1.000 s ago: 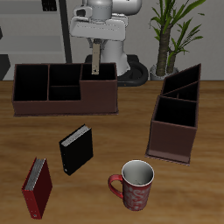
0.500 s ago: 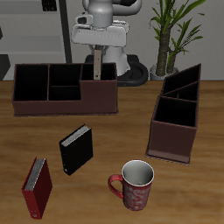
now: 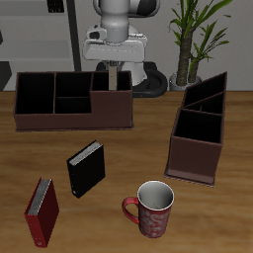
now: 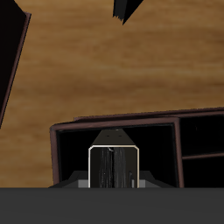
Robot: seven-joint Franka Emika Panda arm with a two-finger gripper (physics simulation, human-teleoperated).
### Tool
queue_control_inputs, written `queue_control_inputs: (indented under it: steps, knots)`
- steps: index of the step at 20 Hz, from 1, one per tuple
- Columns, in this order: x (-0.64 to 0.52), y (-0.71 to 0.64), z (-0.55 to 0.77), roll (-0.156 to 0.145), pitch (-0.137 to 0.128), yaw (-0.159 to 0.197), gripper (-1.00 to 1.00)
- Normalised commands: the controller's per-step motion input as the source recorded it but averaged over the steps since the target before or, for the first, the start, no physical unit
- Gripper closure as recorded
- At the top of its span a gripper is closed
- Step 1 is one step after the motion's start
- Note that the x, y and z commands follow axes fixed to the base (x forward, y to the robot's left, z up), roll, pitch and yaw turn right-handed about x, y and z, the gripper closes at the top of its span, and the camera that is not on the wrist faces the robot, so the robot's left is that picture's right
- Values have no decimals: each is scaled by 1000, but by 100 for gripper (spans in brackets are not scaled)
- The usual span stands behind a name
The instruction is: Place the yellow book into the back desk caddy's right compartment
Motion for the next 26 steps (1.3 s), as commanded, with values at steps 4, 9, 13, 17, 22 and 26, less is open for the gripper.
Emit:
queue_control_inputs:
  steps: [4, 9, 13, 17, 22, 26]
  knots:
    - [-5, -28, -277, 9, 45, -11, 100]
    - [-7, -56, -270, -4, 35, -20, 100]
    - [-80, 48, -328, 28, 43, -28, 100]
    - [-45, 42, -269, 27, 30, -9, 100]
    - [9, -42, -168, 0, 44, -1, -100]
    - [100, -156, -35, -36, 11, -14, -100]
